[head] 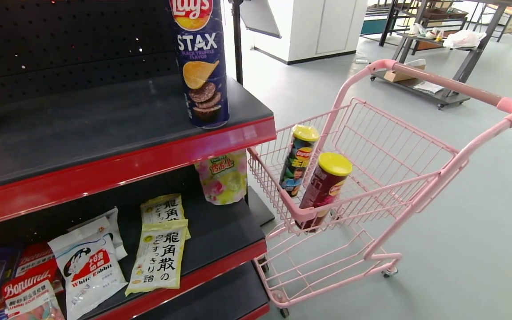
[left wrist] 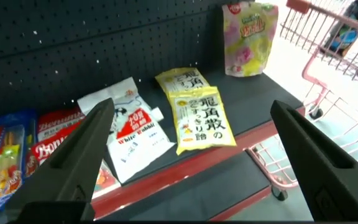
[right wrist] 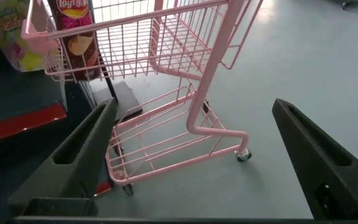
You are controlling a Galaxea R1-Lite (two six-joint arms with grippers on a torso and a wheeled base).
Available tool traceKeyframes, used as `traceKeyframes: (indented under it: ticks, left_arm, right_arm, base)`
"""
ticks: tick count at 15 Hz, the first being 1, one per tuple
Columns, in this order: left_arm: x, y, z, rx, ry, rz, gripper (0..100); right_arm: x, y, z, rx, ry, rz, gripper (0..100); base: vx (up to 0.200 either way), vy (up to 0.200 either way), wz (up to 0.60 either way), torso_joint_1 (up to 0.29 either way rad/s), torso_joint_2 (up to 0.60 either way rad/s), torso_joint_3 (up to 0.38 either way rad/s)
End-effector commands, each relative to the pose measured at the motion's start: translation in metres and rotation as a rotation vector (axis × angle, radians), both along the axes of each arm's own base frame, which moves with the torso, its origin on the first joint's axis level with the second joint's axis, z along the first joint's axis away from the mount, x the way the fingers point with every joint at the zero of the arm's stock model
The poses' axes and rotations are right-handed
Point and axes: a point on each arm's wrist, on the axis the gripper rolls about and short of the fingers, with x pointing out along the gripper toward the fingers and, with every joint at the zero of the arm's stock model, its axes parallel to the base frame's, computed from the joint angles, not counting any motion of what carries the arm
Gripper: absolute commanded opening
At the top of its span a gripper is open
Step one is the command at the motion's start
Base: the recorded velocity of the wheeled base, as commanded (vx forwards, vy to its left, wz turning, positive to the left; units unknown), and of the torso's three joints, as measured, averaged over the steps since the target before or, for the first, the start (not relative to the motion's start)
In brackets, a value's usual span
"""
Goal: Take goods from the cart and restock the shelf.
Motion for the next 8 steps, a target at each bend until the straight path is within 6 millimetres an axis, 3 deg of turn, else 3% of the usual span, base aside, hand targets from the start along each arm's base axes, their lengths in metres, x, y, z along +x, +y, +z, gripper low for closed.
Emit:
traceKeyframes:
  ticks: [1, 5, 6, 7, 8]
  left_arm:
    - [0.000, 0.000, 0.000, 0.000, 0.000, 0.000, 100]
    - [0.000, 0.000, 0.000, 0.000, 0.000, 0.000, 100]
    - [0.000, 0.000, 0.000, 0.000, 0.000, 0.000, 100]
    - [0.000, 0.000, 0.000, -0.002, 0.000, 0.000, 100]
    - [0.000, 0.000, 0.000, 0.000, 0.000, 0.000, 100]
  right_arm:
    - [0.001, 0.000, 0.000, 0.000, 0.008, 0.010, 100]
    - [0.003, 0.000, 0.002, -0.021, 0.044, 0.013, 100]
    - [0.002, 0.000, 0.018, -0.026, 0.009, 0.044, 100]
    - [0.038, 0.002, 0.133, 0.121, 0.030, 0.097, 100]
    - [0.067, 0.005, 0.181, 0.226, 0.027, 0.142, 100]
  base:
    - [0.000, 0.000, 0.00, -0.066, 0.27, 0.193]
    - [0.000, 0.000, 0.00, -0.016, 0.06, 0.040]
    - [0.000, 0.000, 0.00, 0.000, 0.00, 0.000]
    - [0.000, 0.000, 0.00, 0.000, 0.00, 0.000]
    - [0.000, 0.000, 0.00, 0.000, 0.00, 0.000]
